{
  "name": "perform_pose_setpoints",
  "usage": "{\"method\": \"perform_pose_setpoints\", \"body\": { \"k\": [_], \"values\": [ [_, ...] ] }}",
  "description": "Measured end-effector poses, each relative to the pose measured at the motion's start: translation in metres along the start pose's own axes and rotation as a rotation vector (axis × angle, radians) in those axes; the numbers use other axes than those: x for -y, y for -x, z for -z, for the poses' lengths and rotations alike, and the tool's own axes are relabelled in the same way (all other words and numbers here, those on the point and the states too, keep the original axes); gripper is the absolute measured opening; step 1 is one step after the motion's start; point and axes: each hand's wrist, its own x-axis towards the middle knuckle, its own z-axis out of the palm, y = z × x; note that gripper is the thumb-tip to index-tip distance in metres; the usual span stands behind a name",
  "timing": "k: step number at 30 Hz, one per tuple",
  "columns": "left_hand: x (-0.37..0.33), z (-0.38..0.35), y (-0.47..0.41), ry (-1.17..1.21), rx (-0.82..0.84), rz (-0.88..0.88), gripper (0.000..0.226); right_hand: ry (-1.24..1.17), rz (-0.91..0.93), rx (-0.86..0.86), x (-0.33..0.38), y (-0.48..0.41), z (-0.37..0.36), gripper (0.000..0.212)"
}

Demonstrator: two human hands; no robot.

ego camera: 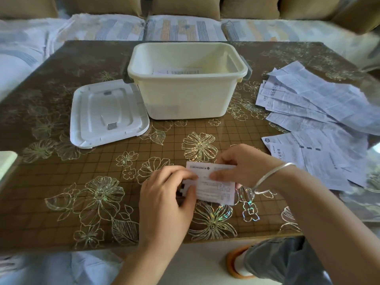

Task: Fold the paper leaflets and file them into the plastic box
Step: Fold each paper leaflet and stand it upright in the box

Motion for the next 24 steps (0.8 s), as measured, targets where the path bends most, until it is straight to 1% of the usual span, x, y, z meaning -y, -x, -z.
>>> {"method": "perform_pose_setpoints", "body": {
  "k": [2,4,5,8,11,13,15,17,20,22,24],
  "values": [
    [-0.002,0.003,-0.001,0.109,-0.055,0.044,0.028,-0.378,-0.057,-0.058,-0.002,0.007,-0.007,0.014],
    [-0.008,0.008,-0.001,0.282,-0.094,0.132,0.042,-0.732,-0.098,-0.115,-0.002,0.014,-0.018,0.02],
    [-0.012,0.011,-0.001,0.387,-0.088,0.193,0.046,-0.869,-0.109,-0.147,-0.001,0.016,-0.024,0.024],
    [-0.022,0.017,-0.001,0.597,-0.025,0.36,0.043,-1.136,-0.126,-0.219,0.002,0.021,-0.041,0.034],
    [-0.023,0.018,-0.003,0.792,-0.014,0.533,0.043,-1.296,-0.106,-0.244,0.006,0.024,-0.052,0.029],
    [-0.022,0.021,-0.005,0.858,0.024,0.601,0.038,-1.29,-0.085,-0.224,0.006,0.029,-0.053,0.028],
    [-0.018,0.026,-0.01,0.832,0.067,0.608,0.034,-1.153,-0.054,-0.171,0.005,0.034,-0.05,0.032],
    [-0.012,0.032,-0.015,0.779,0.131,0.57,0.028,-1.01,-0.027,-0.149,0.004,0.038,-0.044,0.034],
    [-0.003,0.04,-0.02,0.695,0.254,0.452,0.013,-0.927,0.015,-0.152,0.003,0.041,-0.039,0.02],
    [0.0,0.042,-0.021,0.682,0.29,0.406,0.01,-0.899,0.035,-0.158,0.004,0.041,-0.038,0.015],
    [0.0,0.043,-0.024,0.733,0.321,0.414,0.01,-0.946,0.028,-0.179,0.004,0.04,-0.04,0.016]
  ]
}}
